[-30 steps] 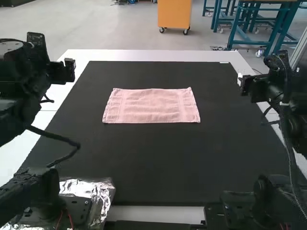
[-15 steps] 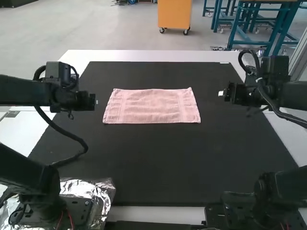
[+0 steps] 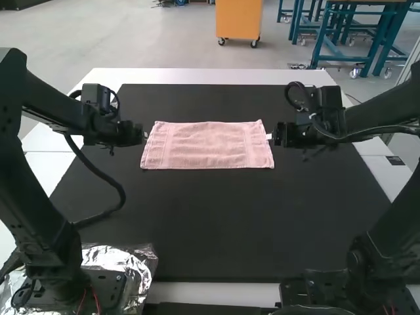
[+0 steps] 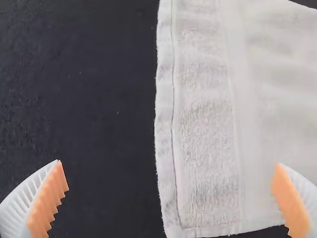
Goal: Fold the towel.
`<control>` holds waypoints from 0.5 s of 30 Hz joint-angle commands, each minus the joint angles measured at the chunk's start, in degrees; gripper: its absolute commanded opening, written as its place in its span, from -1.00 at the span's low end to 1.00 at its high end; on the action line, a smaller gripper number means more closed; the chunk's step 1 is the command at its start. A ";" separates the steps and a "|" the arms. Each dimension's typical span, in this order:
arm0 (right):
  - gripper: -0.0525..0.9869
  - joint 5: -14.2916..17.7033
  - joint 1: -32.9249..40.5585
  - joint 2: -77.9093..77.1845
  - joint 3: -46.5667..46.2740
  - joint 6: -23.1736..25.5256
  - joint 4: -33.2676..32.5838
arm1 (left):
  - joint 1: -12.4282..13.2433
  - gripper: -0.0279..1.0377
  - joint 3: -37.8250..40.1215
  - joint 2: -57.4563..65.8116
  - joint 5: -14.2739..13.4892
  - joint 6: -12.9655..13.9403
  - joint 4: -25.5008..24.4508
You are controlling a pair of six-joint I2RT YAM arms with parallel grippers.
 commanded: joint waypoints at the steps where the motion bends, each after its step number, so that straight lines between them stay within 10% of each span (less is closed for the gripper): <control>1: 0.83 1.07 0.86 3.83 3.16 -0.35 2.60 | -0.68 0.87 3.70 3.61 -1.42 1.63 1.76; 15: 0.83 2.04 0.77 23.87 19.07 -4.30 6.03 | -4.02 0.87 17.32 19.34 -6.96 5.41 3.08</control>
